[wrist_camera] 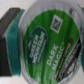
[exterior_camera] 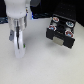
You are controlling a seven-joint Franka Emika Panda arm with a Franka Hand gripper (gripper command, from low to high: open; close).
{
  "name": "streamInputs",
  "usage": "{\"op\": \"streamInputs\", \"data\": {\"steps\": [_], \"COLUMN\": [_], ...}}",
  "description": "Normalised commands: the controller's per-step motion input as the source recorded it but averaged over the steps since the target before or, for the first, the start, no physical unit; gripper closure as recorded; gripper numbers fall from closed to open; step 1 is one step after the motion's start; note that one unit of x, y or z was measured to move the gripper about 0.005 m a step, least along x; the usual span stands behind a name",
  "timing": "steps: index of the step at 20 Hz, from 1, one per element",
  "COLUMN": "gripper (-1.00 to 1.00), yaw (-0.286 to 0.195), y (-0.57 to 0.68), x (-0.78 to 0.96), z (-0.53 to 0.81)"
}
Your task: Open the kcup holder, insert the kcup into the holder, and close the kcup holder
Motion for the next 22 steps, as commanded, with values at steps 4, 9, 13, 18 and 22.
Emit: {"op": "streamInputs", "data": {"steps": [4,9,13,18,22], "gripper": [1.00,1.00,1.00,1.00,1.00], "yaw": [0.016,0.046,0.055,0.067,0.056], "y": [0.56,0.60,0.58,0.53,0.55], "x": [0.35,0.37,0.37,0.39,0.42], "z": [0.92,0.85,0.85,0.80,0.74]}}
